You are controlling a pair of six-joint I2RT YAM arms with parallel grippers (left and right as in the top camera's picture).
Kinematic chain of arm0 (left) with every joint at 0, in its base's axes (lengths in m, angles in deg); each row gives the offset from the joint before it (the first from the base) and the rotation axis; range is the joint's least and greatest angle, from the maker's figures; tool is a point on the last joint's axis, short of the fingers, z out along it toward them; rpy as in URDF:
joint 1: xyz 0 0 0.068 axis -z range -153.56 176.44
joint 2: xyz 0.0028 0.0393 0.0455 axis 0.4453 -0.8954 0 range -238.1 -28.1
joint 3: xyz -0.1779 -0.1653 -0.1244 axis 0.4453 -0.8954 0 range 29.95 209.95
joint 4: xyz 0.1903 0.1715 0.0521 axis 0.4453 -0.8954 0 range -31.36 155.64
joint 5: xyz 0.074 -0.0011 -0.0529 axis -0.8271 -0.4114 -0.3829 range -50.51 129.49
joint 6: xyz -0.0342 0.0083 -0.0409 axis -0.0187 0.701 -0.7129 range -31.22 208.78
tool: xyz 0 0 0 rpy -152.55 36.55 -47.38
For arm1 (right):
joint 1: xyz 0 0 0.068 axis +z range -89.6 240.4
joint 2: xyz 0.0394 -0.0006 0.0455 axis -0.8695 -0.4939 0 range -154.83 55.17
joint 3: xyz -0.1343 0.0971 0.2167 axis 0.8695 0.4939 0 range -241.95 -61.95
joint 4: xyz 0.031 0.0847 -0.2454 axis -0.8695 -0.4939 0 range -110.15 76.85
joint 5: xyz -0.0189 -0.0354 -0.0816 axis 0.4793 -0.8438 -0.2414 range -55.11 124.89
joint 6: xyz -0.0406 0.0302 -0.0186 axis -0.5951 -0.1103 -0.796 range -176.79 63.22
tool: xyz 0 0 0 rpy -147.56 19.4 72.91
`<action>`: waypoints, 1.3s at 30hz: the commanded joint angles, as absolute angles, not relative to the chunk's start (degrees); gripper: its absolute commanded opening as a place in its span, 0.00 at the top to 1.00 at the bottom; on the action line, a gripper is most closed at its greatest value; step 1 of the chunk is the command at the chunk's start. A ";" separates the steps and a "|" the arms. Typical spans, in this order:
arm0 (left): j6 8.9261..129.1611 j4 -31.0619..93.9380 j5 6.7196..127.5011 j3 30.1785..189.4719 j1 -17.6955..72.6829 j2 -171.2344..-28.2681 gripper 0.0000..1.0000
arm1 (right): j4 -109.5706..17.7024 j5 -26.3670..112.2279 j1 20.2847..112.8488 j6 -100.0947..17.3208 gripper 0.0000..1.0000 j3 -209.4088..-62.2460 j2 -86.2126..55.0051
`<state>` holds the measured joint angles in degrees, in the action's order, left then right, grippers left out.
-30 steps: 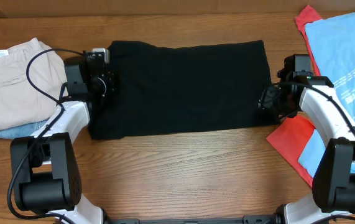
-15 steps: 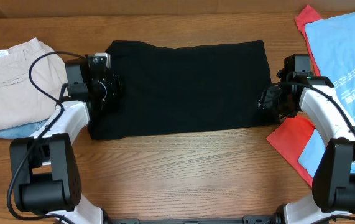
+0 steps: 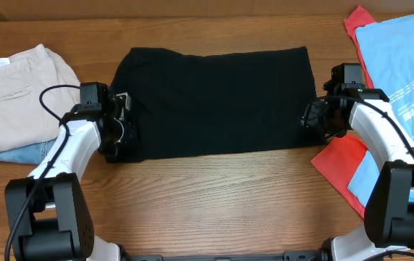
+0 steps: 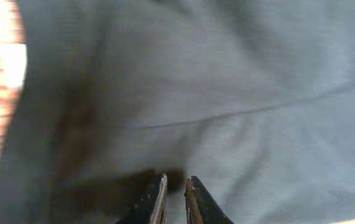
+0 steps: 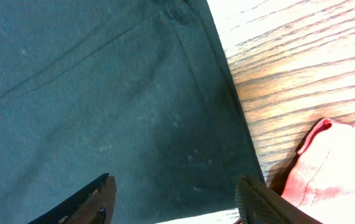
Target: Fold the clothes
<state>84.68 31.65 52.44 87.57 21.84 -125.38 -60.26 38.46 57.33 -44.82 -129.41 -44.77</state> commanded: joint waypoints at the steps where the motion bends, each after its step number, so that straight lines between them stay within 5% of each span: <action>1: 81.23 32.10 42.19 86.31 21.95 -124.44 0.85 | -60.02 37.96 56.90 -45.10 0.34 -129.61 -44.84; 39: 73.10 29.20 34.41 82.57 16.18 -128.24 0.78 | -58.99 37.56 56.90 -46.59 0.35 -127.58 -46.24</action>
